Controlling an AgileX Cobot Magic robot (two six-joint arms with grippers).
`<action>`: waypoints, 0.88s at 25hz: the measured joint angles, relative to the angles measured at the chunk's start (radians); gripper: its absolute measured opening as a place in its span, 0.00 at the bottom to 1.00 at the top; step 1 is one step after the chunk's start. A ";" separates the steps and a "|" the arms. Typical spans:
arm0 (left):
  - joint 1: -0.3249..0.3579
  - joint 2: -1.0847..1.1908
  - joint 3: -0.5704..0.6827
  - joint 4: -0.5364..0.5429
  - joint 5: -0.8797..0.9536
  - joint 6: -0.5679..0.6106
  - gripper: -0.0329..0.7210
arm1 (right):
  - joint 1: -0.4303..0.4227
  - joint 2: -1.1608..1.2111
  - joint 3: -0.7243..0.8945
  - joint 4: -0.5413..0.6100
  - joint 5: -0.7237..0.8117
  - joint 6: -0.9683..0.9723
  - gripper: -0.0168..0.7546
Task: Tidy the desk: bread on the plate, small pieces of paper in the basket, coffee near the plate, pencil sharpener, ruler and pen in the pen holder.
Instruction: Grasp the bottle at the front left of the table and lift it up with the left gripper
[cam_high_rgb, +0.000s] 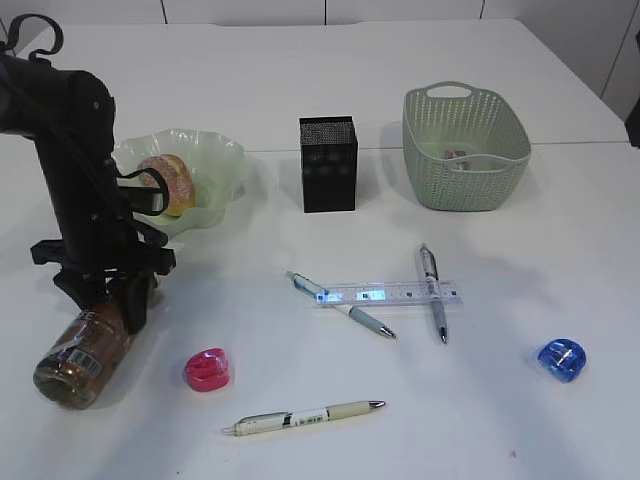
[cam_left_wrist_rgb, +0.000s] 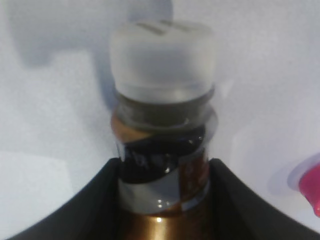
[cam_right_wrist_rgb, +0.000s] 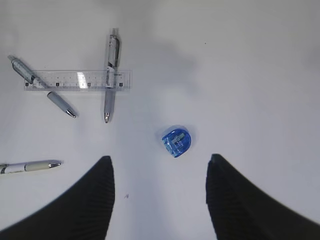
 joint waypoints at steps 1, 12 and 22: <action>0.000 0.000 0.000 0.002 0.000 0.000 0.47 | 0.000 0.000 0.000 0.000 0.000 0.000 0.62; 0.000 -0.008 -0.002 0.015 -0.003 0.000 0.42 | 0.000 0.000 0.000 0.000 0.000 0.000 0.62; 0.000 -0.201 0.002 0.027 -0.018 0.000 0.42 | 0.000 0.000 0.000 0.000 0.000 -0.005 0.62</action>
